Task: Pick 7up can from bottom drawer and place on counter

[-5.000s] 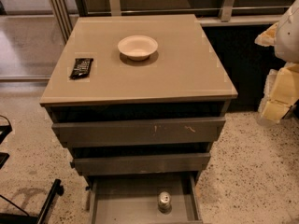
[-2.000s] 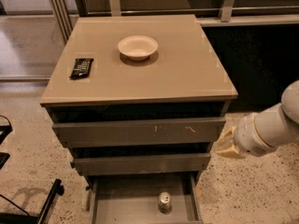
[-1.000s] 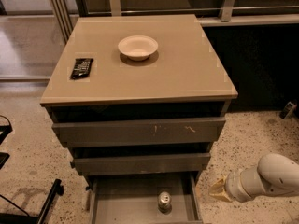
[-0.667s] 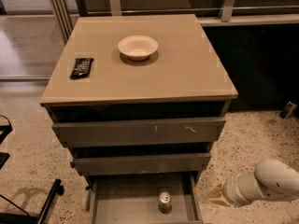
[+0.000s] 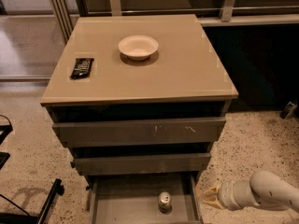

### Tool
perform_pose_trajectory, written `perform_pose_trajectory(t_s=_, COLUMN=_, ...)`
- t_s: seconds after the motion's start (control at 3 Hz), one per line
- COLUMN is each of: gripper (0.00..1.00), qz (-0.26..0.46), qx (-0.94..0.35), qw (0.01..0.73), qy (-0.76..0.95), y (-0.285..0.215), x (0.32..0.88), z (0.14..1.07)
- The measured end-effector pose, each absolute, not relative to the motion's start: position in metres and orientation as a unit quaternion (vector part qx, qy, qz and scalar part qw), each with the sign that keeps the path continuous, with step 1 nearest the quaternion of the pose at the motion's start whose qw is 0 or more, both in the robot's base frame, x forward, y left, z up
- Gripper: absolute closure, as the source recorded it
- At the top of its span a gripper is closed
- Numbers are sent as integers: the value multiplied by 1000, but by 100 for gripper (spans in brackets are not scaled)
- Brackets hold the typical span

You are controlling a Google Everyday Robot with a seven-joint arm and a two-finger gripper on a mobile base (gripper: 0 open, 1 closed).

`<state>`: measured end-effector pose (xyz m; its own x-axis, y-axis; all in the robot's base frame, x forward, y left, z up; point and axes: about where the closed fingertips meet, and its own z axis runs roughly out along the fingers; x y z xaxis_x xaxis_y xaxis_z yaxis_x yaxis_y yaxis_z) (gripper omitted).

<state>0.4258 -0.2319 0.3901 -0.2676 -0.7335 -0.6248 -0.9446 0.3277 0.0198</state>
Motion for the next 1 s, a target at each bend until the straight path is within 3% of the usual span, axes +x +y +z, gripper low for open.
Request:
perform_pose_trajectory(t_s=0.33, gripper=100, qz=220, qx=-552, qw=315, qy=740, y=-205, x=455, z=335)
perform_pose_trajectory(t_s=1.0, gripper=100, qz=235, qx=-548, qw=333, qy=730, y=-190, x=473, z=298)
